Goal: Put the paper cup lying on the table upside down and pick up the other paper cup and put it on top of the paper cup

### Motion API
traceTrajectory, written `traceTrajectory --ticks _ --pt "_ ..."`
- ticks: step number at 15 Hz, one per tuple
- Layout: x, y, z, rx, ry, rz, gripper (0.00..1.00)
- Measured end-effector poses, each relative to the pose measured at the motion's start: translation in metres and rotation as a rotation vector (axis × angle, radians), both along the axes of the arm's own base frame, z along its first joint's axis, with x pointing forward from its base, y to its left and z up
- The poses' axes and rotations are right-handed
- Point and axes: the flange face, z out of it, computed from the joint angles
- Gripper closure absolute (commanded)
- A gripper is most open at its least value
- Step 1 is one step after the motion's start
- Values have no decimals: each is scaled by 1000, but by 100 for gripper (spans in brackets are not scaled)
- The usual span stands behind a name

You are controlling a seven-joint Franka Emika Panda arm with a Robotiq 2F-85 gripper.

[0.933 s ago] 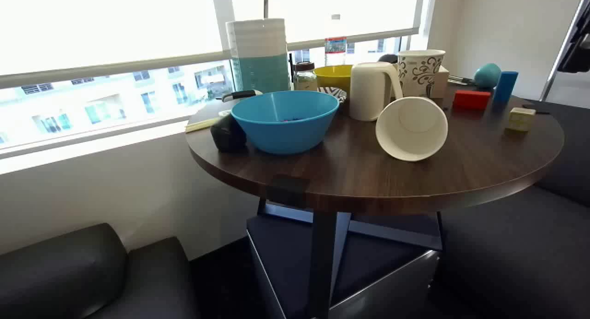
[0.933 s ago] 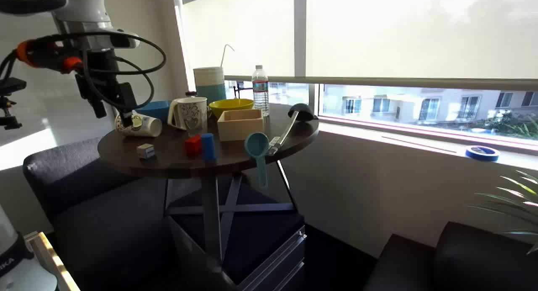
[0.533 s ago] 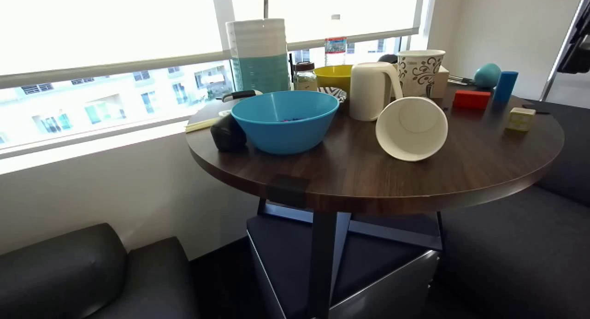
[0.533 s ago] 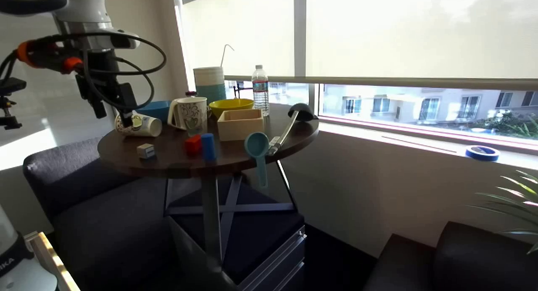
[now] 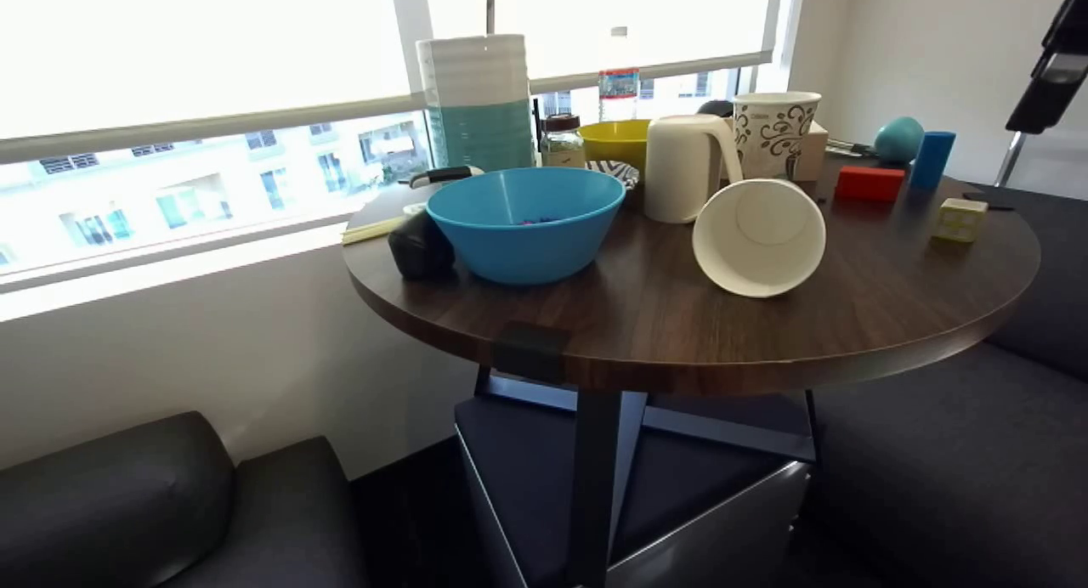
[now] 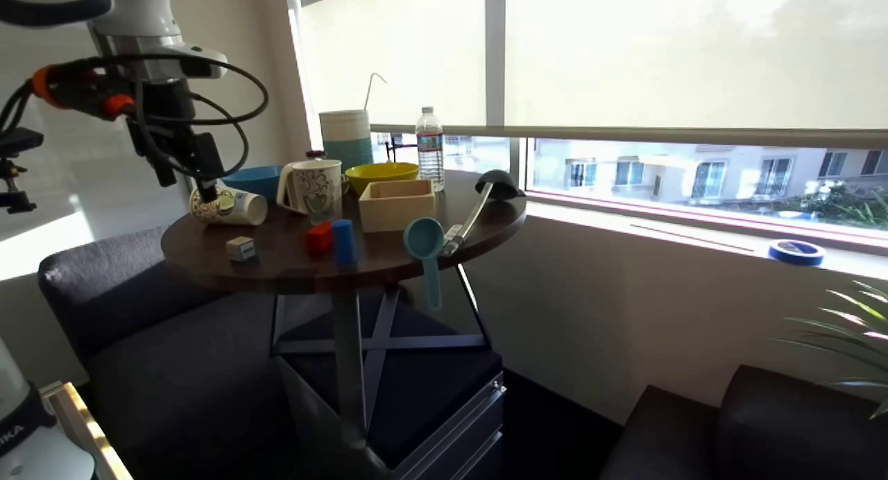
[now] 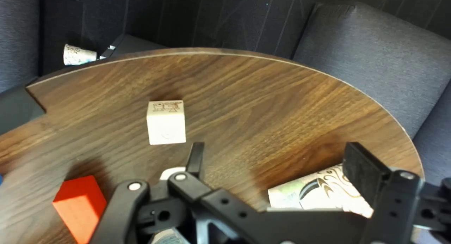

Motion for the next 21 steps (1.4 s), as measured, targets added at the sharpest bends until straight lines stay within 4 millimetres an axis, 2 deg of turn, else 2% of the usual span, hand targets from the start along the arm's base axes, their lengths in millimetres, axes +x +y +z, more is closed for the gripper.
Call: traceTrajectory --ticks 4,9,12,21 --pt "11 36 -1 22 13 -162 0" --pt "30 69 -18 22 52 -394 0" --pt "43 72 -24 46 51 -522 0" --pt "48 72 -25 74 43 -543 0"
